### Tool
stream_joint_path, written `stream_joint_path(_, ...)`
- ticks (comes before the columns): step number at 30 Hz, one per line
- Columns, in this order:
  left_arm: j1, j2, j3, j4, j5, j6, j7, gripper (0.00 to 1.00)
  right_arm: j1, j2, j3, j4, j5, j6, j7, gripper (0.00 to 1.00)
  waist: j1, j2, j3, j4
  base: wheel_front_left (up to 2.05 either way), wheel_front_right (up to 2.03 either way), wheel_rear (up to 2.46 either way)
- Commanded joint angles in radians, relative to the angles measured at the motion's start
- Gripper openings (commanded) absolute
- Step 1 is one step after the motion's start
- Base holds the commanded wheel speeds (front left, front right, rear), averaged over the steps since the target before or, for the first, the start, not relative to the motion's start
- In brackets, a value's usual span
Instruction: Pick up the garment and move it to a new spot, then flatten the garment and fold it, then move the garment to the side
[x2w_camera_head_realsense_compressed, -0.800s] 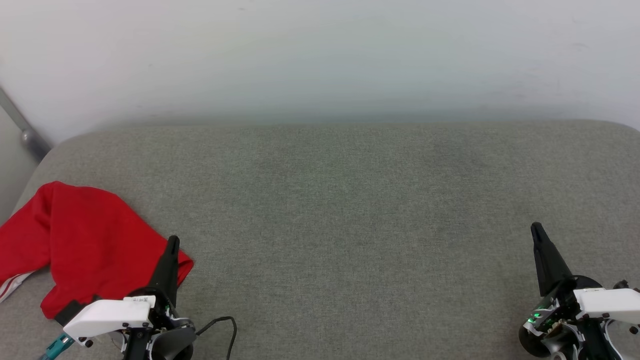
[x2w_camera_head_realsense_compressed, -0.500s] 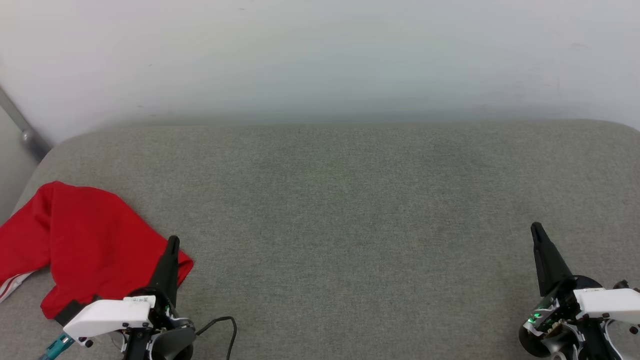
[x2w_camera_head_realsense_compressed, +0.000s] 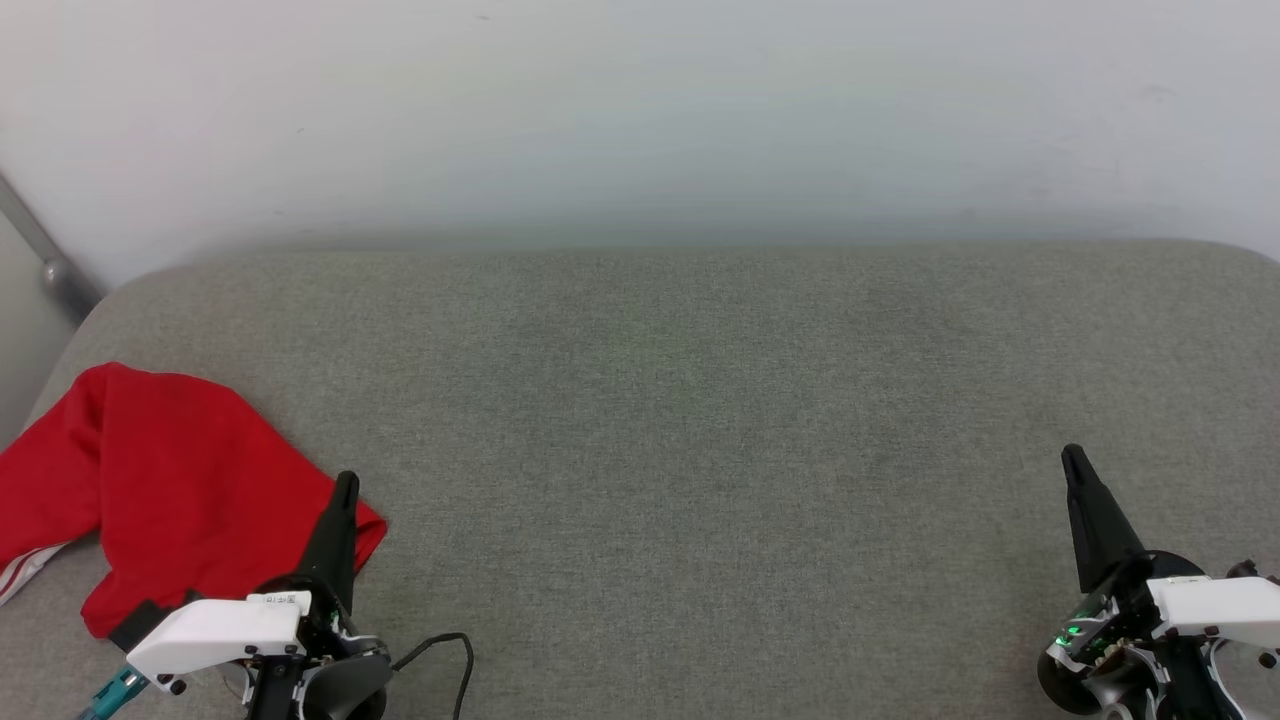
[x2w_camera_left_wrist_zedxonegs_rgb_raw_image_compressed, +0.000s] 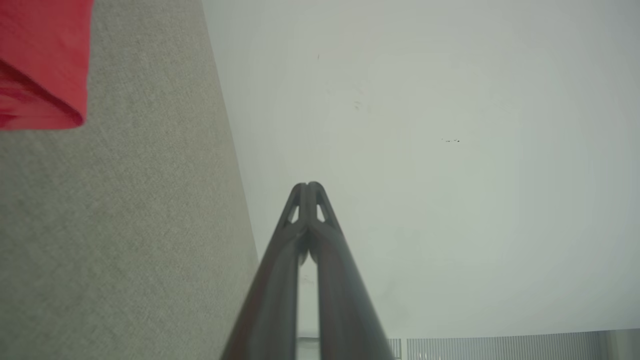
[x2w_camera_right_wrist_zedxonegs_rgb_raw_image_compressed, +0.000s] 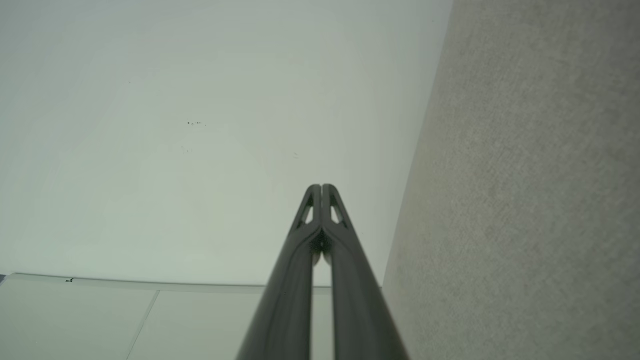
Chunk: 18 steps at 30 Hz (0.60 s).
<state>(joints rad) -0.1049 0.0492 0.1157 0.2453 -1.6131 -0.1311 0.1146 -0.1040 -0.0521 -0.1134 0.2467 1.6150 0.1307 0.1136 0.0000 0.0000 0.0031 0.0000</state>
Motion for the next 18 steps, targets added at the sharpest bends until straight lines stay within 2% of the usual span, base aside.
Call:
stream_joint_path(1, -0.009, -0.001, 0.000, 0.000, 0.002, -0.003, 0.000, 0.00, -0.013, 0.004, 0.001, 0.000, -0.006, 0.000, -0.001, 0.00, 0.0000, 0.0000, 0.000, 0.000, 0.00, 0.00, 0.00)
stream_joint_path(9, -0.009, -0.001, 0.000, 0.000, 0.002, -0.003, 0.000, 0.00, -0.013, 0.004, 0.001, 0.000, -0.006, 0.000, -0.001, 0.00, 0.0000, 0.0000, 0.000, 0.000, 0.00, 0.00, 0.00)
stream_joint_path(10, 0.000, 0.000, 0.000, 0.000, 0.000, 0.000, 0.000, 1.00, 0.000, 0.000, 0.000, 0.000, 0.000, 0.000, 0.000, 1.00, 0.0001, 0.0000, 0.000, 0.000, 0.00, 0.00, 0.00)
stream_joint_path(18, -0.001, -0.001, -0.040, -0.007, 0.010, 0.000, -0.032, 1.00, 0.014, 0.000, 0.019, -0.011, -0.013, 0.000, -0.030, 1.00, 0.0000, 0.0000, 0.000, 0.000, 0.00, 0.00, 0.00)
